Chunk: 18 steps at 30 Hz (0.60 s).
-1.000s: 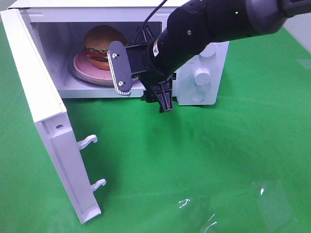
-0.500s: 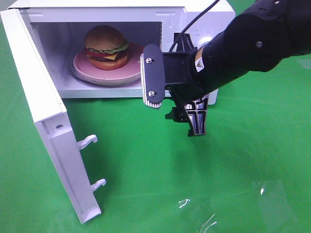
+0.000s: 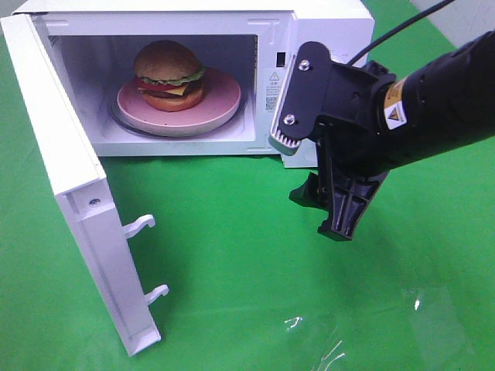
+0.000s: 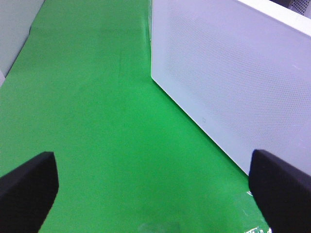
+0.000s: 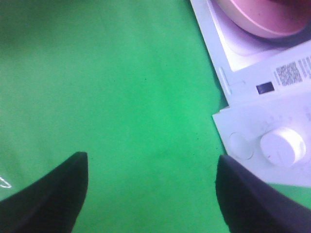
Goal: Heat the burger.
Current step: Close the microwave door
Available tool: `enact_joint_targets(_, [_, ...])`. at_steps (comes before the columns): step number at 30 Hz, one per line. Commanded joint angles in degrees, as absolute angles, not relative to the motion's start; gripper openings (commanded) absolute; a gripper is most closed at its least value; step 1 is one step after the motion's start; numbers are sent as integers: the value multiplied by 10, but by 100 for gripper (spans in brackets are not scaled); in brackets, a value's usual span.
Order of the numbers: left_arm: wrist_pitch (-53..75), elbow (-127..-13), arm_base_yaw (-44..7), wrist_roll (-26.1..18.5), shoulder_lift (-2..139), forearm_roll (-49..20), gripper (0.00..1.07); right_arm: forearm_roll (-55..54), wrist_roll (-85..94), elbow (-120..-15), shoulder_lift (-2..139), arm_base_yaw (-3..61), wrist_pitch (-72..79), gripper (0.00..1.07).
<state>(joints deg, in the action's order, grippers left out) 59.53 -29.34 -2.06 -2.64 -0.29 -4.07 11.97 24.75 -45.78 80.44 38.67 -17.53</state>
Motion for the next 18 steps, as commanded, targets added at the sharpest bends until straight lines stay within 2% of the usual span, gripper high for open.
enact_joint_targets(1, [593, -292, -18, -23, -14, -42, 100, 116, 143, -446, 765, 387, -234, 71])
enact_joint_targets(4, [593, -292, -18, -23, -14, -42, 100, 116, 121, -446, 758, 387, -252, 71])
enact_joint_targets(8, [593, -292, -18, -23, -14, -42, 100, 119, 22, -446, 718, 387, -356, 71])
enact_joint_targets(18, [593, -292, -18, -23, -14, -42, 100, 117, -23, -435, 638, 387, -499, 71])
